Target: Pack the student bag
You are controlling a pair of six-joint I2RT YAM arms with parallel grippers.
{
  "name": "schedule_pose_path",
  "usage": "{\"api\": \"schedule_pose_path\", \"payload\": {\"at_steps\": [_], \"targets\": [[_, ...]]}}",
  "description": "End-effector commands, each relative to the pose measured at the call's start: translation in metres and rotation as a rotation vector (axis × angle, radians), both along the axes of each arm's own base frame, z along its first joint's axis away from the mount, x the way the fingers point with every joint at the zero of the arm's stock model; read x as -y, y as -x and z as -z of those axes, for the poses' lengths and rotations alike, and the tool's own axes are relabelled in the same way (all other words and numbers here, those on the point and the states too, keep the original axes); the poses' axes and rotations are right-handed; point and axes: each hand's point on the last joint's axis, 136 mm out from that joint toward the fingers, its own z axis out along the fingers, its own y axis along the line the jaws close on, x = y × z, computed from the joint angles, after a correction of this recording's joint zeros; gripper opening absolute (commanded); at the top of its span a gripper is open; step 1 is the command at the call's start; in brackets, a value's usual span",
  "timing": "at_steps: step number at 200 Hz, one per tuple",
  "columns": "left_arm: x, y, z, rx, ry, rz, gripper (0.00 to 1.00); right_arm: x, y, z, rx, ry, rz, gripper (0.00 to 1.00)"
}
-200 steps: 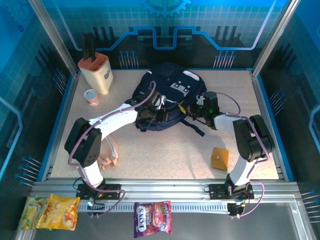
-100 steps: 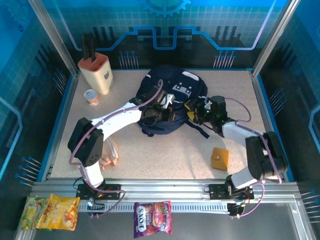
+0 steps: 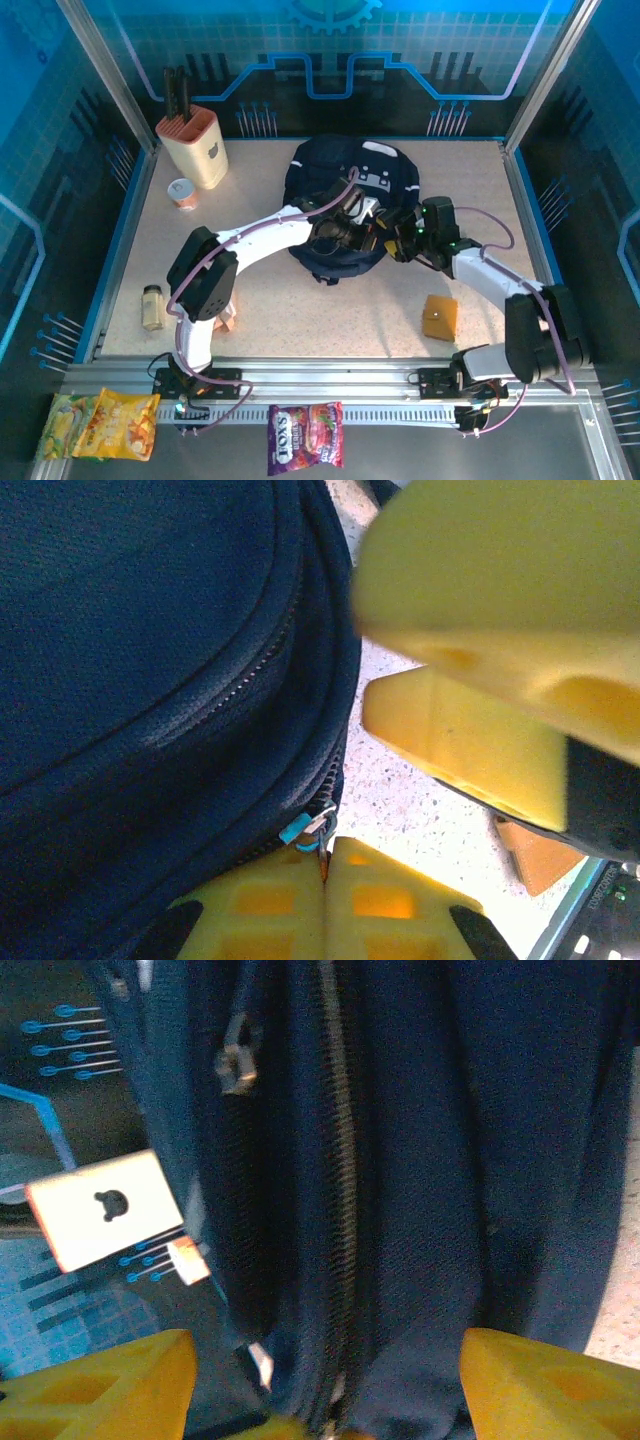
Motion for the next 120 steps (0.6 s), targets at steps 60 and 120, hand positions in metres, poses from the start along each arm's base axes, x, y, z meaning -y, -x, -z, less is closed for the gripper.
{"api": "schedule_pose_path", "payload": {"at_steps": [60,120], "targets": [[0.002,0.013,-0.019,0.041,0.039,0.065,0.0,-0.018,-0.035,0.002,0.029,-0.031,-0.077,0.57],[-0.054,0.023,-0.005,0.03,-0.096,0.112,0.0,0.025,-0.032,0.014,0.004,0.096,-0.016,0.21]]}}
